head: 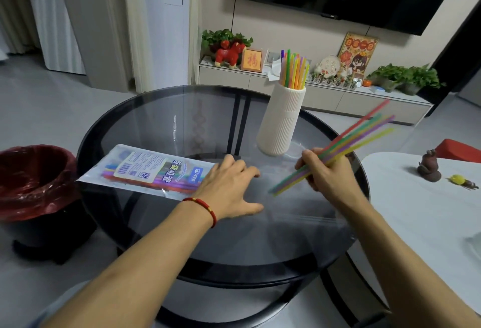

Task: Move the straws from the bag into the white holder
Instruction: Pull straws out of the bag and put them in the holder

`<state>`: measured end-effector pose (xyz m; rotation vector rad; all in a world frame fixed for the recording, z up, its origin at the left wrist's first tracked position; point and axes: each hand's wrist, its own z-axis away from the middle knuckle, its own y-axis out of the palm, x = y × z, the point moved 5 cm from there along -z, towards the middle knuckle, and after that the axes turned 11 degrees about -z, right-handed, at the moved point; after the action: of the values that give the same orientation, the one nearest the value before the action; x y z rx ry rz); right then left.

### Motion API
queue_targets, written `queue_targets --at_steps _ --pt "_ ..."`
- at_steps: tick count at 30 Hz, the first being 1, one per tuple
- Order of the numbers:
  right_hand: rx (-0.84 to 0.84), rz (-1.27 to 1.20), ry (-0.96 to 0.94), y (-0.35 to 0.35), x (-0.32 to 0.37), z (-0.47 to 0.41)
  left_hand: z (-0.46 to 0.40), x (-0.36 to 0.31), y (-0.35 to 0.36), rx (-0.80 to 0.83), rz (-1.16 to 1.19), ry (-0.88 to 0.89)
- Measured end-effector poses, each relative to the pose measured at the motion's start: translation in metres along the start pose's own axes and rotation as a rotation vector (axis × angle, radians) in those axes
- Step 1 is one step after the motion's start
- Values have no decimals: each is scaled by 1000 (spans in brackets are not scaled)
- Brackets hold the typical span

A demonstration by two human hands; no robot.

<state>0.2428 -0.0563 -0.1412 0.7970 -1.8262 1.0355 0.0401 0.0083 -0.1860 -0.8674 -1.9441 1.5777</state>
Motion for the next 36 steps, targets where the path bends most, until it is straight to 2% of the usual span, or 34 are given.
queue_targets --at_steps 2,4,7,10,16,20,23,28,33,36 --pt "129 334 -105 -1 17 -15 2 11 2 -22 -8 -53" --pt "270 519 -99 14 23 -24 3 16 4 -30 -34 -95" --pt "342 527 72 30 8 -29 6 17 9 18 -36 -87" --pt "245 418 100 25 6 -40 6 17 10 15 -17 -67" --pt "-300 76 -251 -14 83 -92 3 21 9 11 -9 -110" --pt "-484 35 -339 -28 121 -124 1 20 9 37 5 -109" --pt "-459 176 -312 -22 129 -144 1 19 9 40 15 -109" --pt "-325 377 -159 2 118 -160 2 21 9 47 35 -117" --pt "-160 431 103 17 104 -172 1 21 10 59 59 -115" --pt "-217 458 48 14 119 -178 0 22 11 67 55 -114"
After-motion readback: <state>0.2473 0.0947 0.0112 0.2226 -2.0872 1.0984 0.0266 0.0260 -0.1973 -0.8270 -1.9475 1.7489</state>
